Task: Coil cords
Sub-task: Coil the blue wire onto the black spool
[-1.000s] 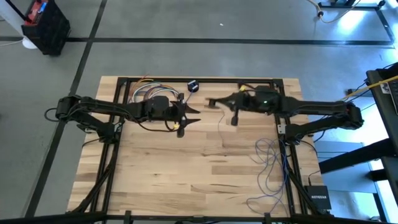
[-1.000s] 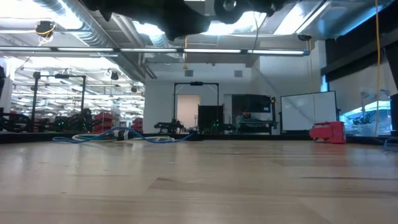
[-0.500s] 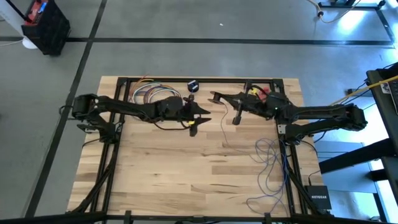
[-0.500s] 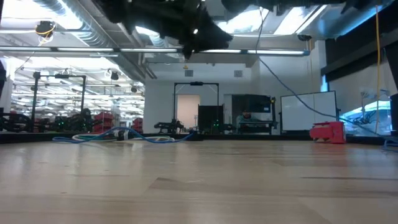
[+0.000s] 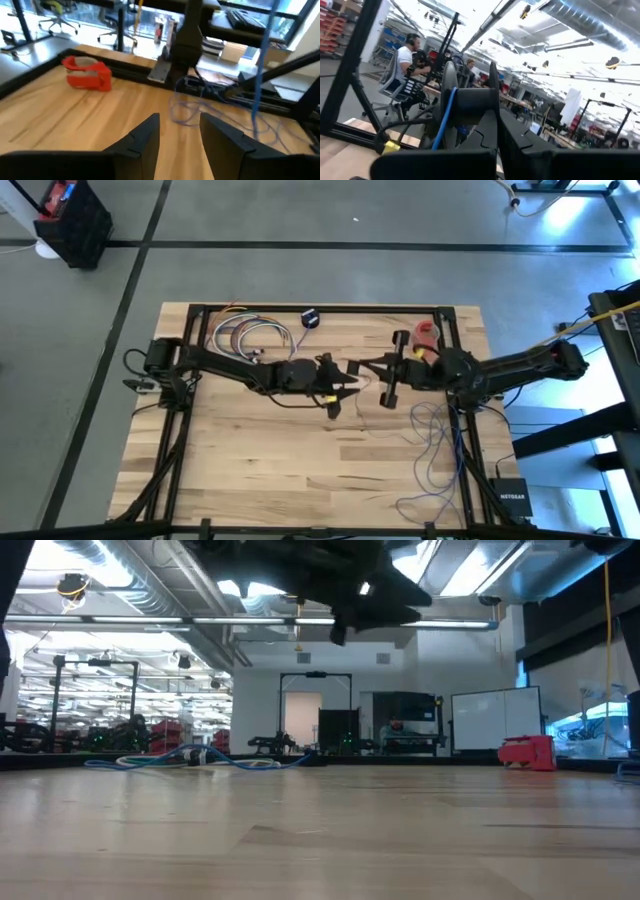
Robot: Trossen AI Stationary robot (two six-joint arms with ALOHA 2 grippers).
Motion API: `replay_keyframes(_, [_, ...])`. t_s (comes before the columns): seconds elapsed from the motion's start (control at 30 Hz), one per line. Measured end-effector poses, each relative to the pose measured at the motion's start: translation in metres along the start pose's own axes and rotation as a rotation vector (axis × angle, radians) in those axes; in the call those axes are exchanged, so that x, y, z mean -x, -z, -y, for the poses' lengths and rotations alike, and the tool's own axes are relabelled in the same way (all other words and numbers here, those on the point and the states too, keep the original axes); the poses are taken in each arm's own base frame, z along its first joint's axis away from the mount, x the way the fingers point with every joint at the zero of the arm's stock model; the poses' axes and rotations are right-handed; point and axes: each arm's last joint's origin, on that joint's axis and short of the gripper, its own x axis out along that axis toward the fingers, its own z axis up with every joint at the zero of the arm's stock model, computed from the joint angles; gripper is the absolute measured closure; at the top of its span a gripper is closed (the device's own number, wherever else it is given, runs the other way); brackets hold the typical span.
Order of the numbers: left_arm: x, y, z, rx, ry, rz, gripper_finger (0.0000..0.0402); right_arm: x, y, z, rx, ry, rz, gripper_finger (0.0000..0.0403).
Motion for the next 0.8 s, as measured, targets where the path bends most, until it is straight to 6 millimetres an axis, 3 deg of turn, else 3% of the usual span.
replay_keyframes(0.17, [-0.001,-0.004,0.015,-0.012,0.038,0.019,0.0269,0.003,-0.006,-0.010,0.024,0.001,-0.007,0.0402])
replay_keyframes(0.5, [0.010,0.013,0.042,-0.110,0.087,-0.142,0.0269,0.006,-0.012,-0.022,0.033,0.008,-0.028,0.0402])
replay_keyframes(0.67, [0.011,0.011,0.049,-0.151,0.110,-0.113,0.0269,0.006,-0.016,-0.022,0.022,0.026,-0.035,0.0399])
replay_keyframes(0.8, [0.010,0.004,0.048,-0.111,0.114,-0.042,0.0269,0.006,-0.006,-0.026,-0.001,0.002,-0.137,0.0400])
